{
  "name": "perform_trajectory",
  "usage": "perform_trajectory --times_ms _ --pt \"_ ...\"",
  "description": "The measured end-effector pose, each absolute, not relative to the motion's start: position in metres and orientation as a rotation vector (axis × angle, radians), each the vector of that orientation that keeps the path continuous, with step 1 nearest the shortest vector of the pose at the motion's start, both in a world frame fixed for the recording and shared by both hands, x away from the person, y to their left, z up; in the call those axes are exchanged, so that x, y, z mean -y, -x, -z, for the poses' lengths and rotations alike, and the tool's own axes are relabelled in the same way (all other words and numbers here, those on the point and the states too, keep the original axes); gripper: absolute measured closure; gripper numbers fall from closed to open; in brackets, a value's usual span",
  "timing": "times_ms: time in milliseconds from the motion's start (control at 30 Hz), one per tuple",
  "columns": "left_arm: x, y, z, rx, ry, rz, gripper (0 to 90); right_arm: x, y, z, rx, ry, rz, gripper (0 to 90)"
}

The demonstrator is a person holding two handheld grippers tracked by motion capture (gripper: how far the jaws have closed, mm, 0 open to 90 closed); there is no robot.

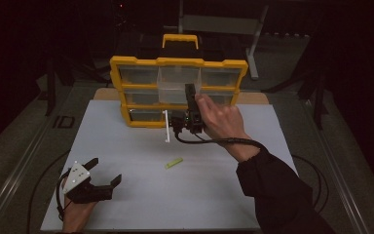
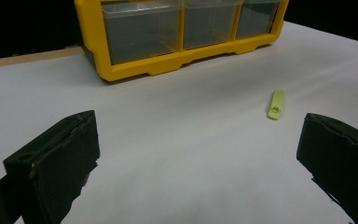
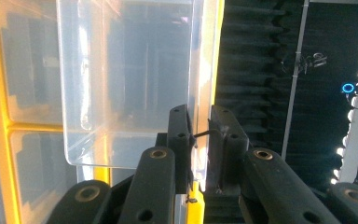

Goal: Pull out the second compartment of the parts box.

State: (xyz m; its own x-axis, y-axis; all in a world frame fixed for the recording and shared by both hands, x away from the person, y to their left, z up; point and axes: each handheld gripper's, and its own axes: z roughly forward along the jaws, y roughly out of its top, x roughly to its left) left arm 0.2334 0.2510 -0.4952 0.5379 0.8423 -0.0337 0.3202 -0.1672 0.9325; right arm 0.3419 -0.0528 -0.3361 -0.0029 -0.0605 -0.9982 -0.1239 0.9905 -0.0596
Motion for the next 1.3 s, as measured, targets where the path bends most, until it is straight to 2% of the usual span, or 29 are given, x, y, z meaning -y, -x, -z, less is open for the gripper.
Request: perform_trajectory --times_ms 1300 --pt "-0.251 -0.233 0.495 -0.979 -1.738 -0.627 0.3 0.056 -0.33 0.34 -1.584 0.149 -0.065 78.6"
